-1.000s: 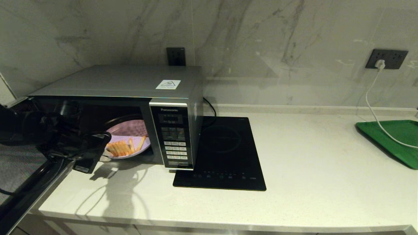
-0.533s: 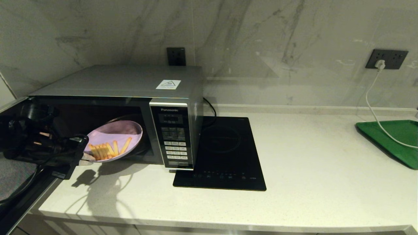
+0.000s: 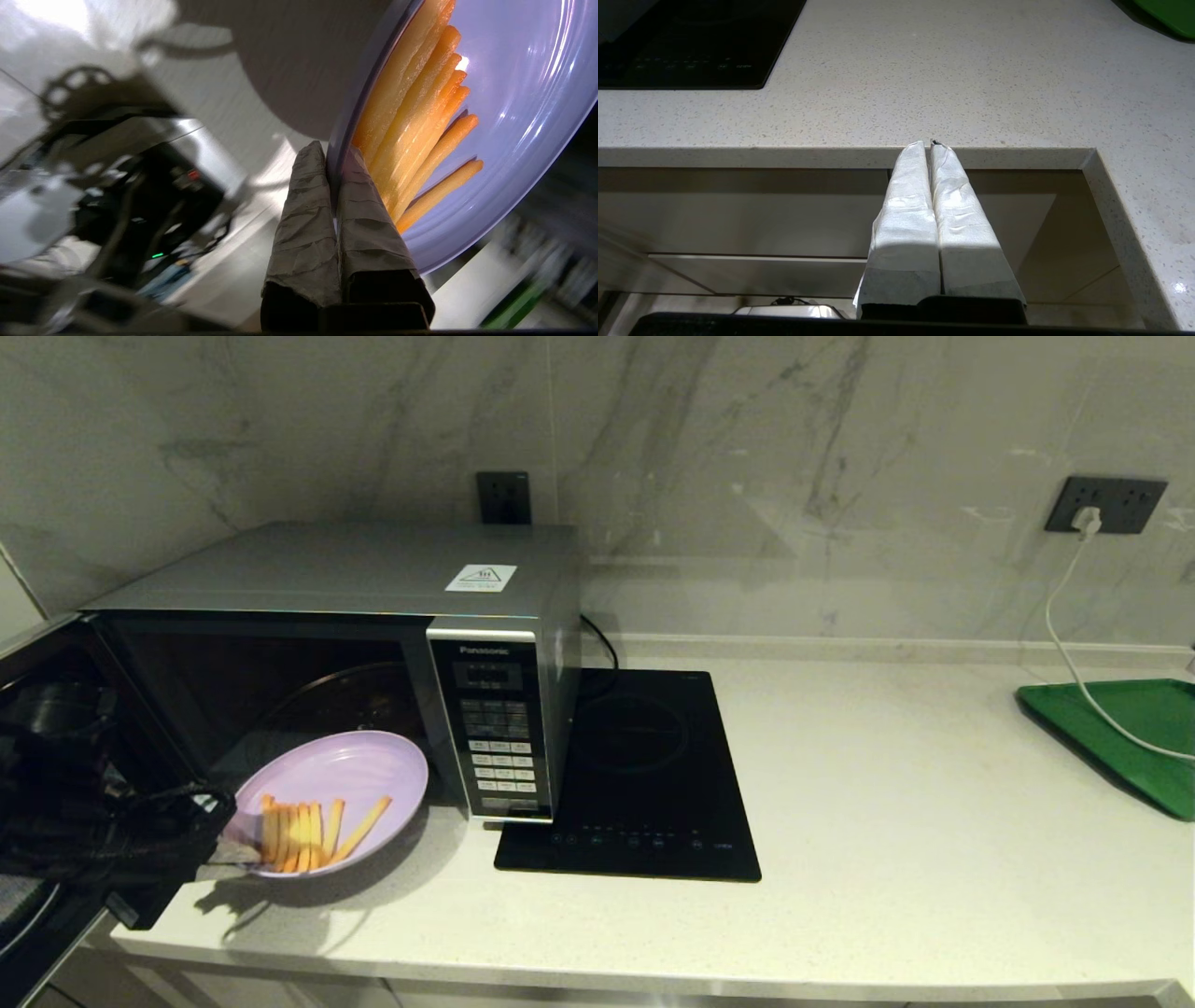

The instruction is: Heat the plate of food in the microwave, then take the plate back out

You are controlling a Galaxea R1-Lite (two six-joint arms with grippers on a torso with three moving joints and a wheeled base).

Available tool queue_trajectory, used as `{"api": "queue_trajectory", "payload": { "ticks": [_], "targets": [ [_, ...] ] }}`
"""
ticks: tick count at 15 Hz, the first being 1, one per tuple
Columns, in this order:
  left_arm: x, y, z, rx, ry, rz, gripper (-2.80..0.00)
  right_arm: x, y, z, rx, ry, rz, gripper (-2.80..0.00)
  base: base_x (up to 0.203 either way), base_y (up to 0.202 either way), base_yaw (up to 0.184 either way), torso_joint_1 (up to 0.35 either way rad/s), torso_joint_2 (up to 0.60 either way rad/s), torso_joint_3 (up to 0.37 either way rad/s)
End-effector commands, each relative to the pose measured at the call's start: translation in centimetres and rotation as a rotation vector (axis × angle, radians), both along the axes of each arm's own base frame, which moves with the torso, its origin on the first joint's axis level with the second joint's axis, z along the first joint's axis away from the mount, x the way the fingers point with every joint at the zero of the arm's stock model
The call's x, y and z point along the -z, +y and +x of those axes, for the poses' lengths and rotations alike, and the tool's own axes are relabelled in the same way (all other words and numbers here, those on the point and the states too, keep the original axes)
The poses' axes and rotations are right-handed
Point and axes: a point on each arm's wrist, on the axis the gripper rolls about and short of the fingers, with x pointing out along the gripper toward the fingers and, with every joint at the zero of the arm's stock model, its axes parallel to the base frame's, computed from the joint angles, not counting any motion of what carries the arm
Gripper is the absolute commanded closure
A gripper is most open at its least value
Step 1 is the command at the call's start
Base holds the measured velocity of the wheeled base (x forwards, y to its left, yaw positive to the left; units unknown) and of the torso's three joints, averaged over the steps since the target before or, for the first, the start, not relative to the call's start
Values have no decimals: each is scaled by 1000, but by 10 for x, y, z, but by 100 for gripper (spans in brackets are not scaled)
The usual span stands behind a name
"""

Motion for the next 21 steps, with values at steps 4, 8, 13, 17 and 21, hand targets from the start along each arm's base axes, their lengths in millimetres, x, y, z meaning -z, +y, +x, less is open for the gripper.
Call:
{"api": "queue_trajectory", "payload": {
  "ticks": [4, 8, 13, 17, 21],
  "targets": [
    [-10, -27, -71, 210, -7, 34, 0, 0, 0, 0, -1, 1, 1, 0, 0, 0, 0, 0, 0, 0],
    [-13, -56, -92, 352, 30, 13, 0, 0, 0, 0, 1, 1, 1, 0, 0, 0, 0, 0, 0, 0],
    [-6, -105, -91, 566, 93, 12, 0, 0, 0, 0, 1, 1, 1, 0, 0, 0, 0, 0, 0, 0],
    [19, -149, -61, 595, 155, 116, 0, 0, 0, 0, 0, 1, 1, 0, 0, 0, 0, 0, 0, 0],
    [27, -177, -36, 616, 137, 137, 0, 0, 0, 0, 0, 1, 1, 0, 0, 0, 0, 0, 0, 0]
  ]
}}
